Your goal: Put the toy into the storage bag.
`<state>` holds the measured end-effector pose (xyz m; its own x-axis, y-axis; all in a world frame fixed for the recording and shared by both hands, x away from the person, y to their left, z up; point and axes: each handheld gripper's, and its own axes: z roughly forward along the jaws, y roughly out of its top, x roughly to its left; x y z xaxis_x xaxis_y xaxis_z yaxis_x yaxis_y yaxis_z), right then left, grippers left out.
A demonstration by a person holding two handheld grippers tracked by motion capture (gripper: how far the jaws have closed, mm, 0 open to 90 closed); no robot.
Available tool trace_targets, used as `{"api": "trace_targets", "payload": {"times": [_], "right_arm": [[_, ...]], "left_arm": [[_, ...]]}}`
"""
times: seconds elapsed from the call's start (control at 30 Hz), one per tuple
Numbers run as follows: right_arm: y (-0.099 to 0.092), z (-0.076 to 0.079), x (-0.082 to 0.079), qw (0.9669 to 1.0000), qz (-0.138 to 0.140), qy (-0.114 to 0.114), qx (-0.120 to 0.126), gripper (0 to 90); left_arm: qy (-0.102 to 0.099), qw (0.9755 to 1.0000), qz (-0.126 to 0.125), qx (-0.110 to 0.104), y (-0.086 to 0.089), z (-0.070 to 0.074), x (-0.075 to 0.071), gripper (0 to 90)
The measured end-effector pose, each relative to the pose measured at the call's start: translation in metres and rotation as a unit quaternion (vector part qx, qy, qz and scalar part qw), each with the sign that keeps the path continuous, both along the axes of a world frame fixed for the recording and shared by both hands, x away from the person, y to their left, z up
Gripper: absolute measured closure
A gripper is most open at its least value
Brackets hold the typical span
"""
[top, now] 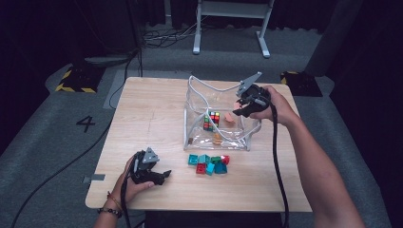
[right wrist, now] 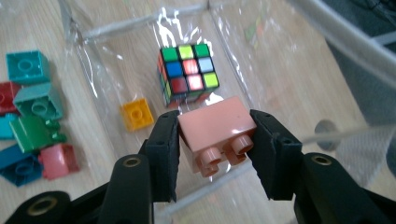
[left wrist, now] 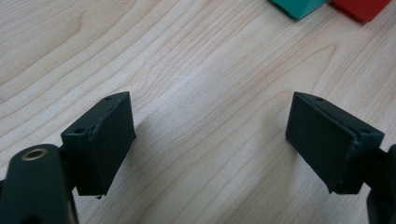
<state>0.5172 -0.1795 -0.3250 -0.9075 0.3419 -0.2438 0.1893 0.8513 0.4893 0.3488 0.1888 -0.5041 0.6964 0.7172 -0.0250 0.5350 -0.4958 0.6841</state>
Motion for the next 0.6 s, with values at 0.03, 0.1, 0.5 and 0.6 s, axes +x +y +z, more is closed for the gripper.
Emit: {"api": "trace_targets", "payload": {"times": [0.03, 0.1, 0.5, 0.6], "right_arm": [[-0.002, 0.001, 0.000, 1.0000, -0.002, 0.002, -0.010, 54.9], [-0.006, 0.001, 0.000, 0.9997, -0.007, 0.011, -0.019, 54.9], [-0.018, -0.002, 0.000, 0.9956, 0.003, 0.039, -0.085, 54.9], [-0.020, 0.000, 0.000, 0.9958, -0.001, 0.038, -0.083, 55.1]], "left_arm": [[-0.001, 1.0000, 0.000, 0.000, 0.000, 0.000, 0.000, 15.7], [-0.001, 1.0000, 0.000, 0.000, 0.000, 0.000, 0.000, 15.7], [0.001, 1.0000, 0.001, 0.001, 0.000, 0.000, 0.000, 15.7], [0.000, 1.0000, 0.001, 0.000, 0.000, 0.000, 0.000, 15.7]]}}
